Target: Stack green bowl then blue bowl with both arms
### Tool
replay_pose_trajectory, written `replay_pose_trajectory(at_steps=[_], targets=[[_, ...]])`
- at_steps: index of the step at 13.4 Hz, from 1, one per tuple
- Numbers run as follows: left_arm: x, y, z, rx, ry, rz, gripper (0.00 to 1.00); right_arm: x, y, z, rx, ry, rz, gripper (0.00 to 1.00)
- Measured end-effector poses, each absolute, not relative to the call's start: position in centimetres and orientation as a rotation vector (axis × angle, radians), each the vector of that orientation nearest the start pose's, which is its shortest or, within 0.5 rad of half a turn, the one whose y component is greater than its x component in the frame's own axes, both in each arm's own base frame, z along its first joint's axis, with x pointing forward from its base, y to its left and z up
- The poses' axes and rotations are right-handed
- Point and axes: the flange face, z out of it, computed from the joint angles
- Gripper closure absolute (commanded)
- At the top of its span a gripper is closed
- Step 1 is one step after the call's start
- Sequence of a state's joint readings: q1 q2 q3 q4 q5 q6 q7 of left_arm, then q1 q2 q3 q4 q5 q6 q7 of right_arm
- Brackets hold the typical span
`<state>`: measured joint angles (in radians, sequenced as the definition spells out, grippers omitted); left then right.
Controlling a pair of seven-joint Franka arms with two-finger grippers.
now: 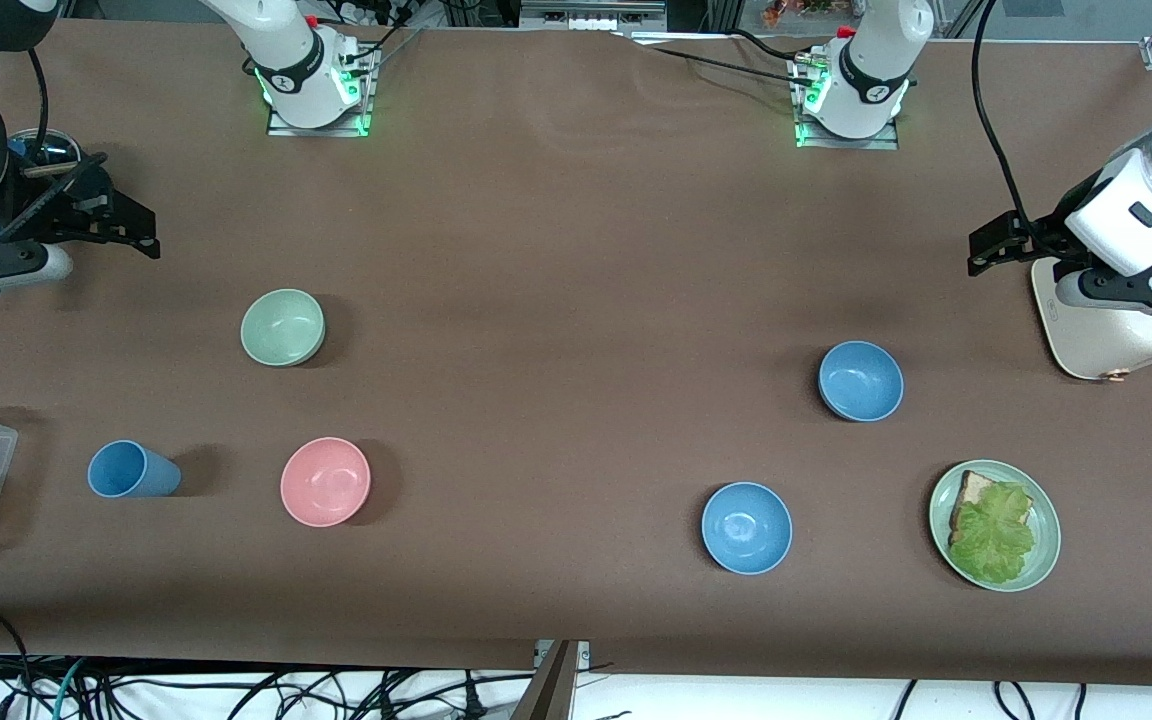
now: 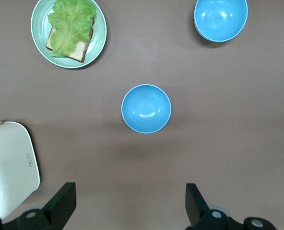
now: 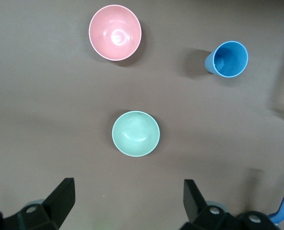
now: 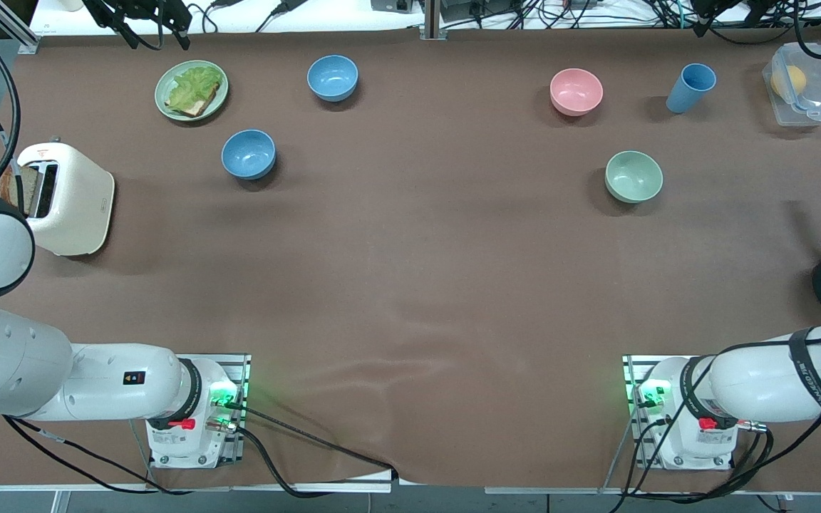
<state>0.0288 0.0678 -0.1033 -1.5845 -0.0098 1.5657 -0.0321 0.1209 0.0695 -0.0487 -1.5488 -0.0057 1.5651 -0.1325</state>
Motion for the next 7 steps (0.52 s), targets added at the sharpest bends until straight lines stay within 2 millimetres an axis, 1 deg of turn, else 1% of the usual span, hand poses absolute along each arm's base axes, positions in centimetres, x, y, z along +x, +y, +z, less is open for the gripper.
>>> replay_pose_trajectory(at_steps=[7], targets=[[57.02,-4.43,57.99,-3.15,0.073,0.136,0.0,57.26,4.63,59.45,-3.141,-0.334,0.085,0.0]])
